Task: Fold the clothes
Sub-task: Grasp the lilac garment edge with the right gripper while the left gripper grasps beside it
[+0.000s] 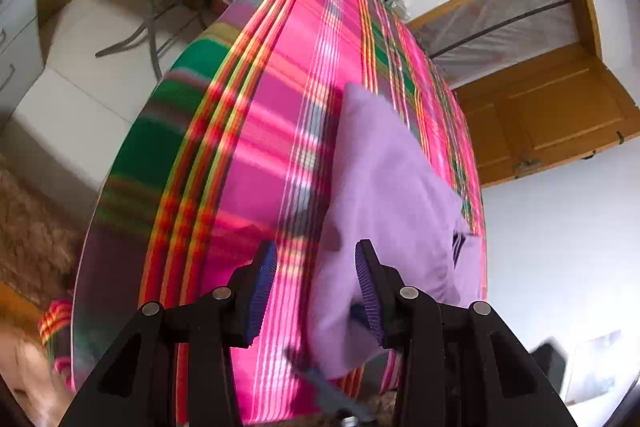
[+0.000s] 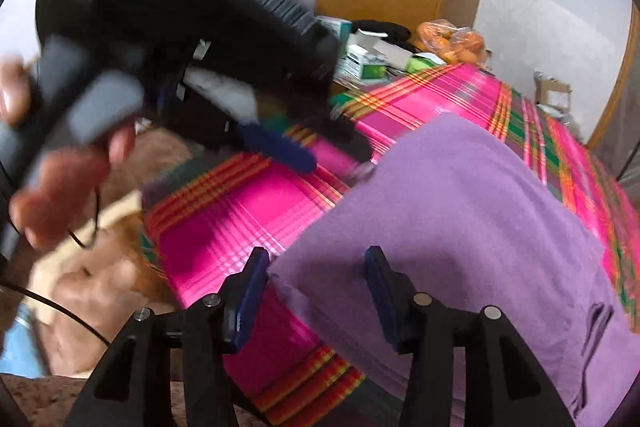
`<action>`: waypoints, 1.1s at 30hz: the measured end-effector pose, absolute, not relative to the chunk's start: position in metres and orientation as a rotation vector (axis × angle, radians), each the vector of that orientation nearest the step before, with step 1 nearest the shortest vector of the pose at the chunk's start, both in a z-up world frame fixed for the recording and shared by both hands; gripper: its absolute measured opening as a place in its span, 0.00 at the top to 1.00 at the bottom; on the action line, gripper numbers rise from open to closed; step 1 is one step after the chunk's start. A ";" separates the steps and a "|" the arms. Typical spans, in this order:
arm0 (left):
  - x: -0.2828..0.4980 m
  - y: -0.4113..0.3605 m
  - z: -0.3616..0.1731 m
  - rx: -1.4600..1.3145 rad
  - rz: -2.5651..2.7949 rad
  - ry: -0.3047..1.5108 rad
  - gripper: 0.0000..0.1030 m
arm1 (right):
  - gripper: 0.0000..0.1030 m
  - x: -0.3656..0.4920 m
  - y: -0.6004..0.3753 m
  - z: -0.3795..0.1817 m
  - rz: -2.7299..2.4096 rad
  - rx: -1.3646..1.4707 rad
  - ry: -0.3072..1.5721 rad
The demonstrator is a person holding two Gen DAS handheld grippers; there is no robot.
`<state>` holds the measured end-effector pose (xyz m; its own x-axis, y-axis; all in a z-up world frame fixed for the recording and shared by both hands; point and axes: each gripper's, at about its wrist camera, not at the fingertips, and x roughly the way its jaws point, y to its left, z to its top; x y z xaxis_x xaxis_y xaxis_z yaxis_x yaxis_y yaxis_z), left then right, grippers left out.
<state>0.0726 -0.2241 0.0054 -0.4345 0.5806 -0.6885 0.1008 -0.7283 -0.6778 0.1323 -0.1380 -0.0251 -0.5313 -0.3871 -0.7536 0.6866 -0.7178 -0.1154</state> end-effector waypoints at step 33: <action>-0.040 -0.187 -0.007 -1.572 2.099 -0.952 0.65 | 0.81 0.121 -0.110 -0.021 -2.227 0.971 0.416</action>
